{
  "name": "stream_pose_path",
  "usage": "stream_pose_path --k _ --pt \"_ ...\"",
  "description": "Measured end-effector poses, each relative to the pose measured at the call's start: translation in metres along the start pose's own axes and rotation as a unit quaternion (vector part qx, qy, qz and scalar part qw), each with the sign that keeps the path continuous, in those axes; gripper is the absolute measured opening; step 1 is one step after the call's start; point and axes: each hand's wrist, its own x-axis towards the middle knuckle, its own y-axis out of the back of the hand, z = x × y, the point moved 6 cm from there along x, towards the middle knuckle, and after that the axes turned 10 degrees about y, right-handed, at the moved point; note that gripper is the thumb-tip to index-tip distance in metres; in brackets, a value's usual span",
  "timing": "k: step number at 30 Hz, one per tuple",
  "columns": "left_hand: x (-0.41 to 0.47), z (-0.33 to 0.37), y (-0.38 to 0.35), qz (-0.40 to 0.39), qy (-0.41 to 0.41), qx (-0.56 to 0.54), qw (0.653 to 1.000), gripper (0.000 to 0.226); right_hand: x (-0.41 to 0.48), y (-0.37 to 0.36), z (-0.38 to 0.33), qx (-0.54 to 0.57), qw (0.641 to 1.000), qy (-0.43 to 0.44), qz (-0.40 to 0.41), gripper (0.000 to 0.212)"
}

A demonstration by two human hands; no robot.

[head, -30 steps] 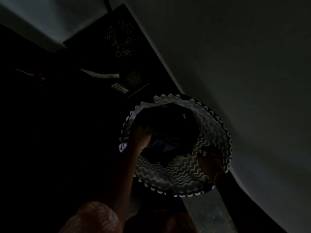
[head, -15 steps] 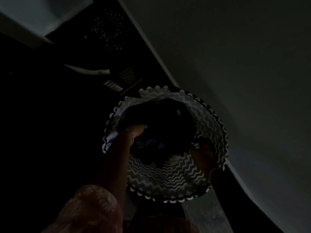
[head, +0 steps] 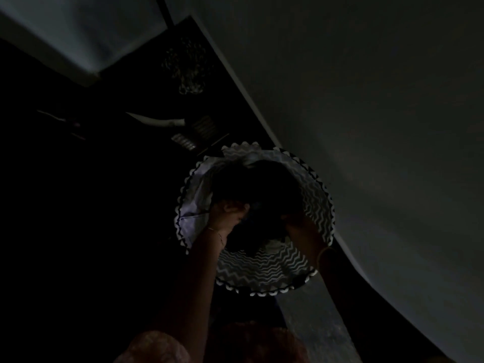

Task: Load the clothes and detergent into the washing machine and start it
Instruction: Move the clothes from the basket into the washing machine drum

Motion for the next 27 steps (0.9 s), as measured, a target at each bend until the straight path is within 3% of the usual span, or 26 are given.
stream_pose_path --k 2,3,6,9,10,14,18,22,25,27 --pt "-0.030 -0.004 -0.015 -0.031 -0.007 -0.060 0.998 0.022 -0.017 -0.006 -0.019 0.060 0.996 0.036 -0.061 0.014" --pt "-0.050 -0.002 -0.021 -0.049 -0.003 -0.097 0.994 0.020 -0.025 -0.006 -0.028 0.076 0.993 0.049 -0.072 0.024" --pt "-0.110 0.018 -0.033 -0.127 -0.024 -0.154 0.980 0.015 -0.055 -0.010 -0.057 0.018 0.989 0.081 -0.121 0.031" --pt "-0.171 0.041 -0.035 -0.202 -0.044 -0.181 0.962 0.020 -0.090 -0.010 -0.083 -0.049 0.978 0.150 -0.139 0.078" --pt "-0.191 0.047 -0.035 -0.223 -0.049 -0.181 0.956 0.019 -0.102 -0.007 -0.091 -0.051 0.975 0.166 -0.135 0.081" --pt "-0.273 0.074 -0.034 -0.301 -0.090 -0.196 0.929 0.017 -0.147 -0.002 -0.117 -0.094 0.971 0.172 -0.134 0.050" --pt "-0.345 0.098 -0.033 -0.353 -0.148 -0.189 0.904 0.010 -0.184 -0.007 -0.143 -0.089 0.970 0.185 -0.131 0.046" --pt "-0.386 0.121 -0.024 -0.341 -0.175 -0.200 0.902 0.029 -0.194 0.000 -0.147 -0.096 0.969 0.198 -0.109 0.046" --pt "-0.416 0.142 -0.011 -0.320 -0.210 -0.216 0.899 0.017 -0.216 0.012 -0.163 -0.038 0.975 0.197 -0.092 0.036" --pt "-0.428 0.152 0.001 -0.310 -0.223 -0.242 0.892 0.015 -0.227 0.021 -0.179 -0.022 0.970 0.225 -0.084 0.040"
